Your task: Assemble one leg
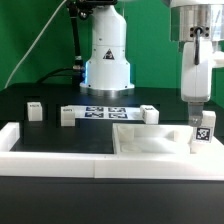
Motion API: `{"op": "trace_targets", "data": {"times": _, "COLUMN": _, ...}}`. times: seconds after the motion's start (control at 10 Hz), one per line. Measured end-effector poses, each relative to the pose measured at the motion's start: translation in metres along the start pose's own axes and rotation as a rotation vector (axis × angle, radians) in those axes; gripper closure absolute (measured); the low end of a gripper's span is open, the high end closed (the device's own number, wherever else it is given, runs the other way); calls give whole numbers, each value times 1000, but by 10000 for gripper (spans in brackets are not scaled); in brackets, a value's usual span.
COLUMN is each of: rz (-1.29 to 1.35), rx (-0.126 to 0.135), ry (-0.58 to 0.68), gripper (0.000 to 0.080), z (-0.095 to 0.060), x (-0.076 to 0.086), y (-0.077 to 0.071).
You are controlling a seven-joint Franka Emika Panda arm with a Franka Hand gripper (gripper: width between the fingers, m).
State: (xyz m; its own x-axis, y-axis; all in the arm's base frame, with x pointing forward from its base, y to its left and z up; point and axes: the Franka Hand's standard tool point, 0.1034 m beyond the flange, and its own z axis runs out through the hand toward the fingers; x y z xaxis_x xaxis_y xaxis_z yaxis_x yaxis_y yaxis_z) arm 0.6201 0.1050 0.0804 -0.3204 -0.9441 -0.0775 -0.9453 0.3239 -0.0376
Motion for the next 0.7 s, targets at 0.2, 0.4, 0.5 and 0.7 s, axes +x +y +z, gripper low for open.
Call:
{"op": "trace_targets", "data": {"times": 0.2, "rz": -2, "rx": 0, "ry": 0, "gripper": 150, "z": 0, "x": 0, "y": 0}}
{"op": "trace_targets", "data": {"times": 0.4, "rz": -3, "rx": 0, "ry": 0, "gripper": 150, "z": 0, "x": 0, "y": 0}}
{"op": "trace_targets", "data": {"times": 0.5, "rz": -4, "rx": 0, "ry": 0, "gripper": 150, "z": 0, "x": 0, "y": 0}}
{"op": "trace_targets", "data": {"times": 0.7, "rz": -5, "rx": -1, "ry": 0, "gripper": 150, "z": 0, "x": 0, "y": 0}}
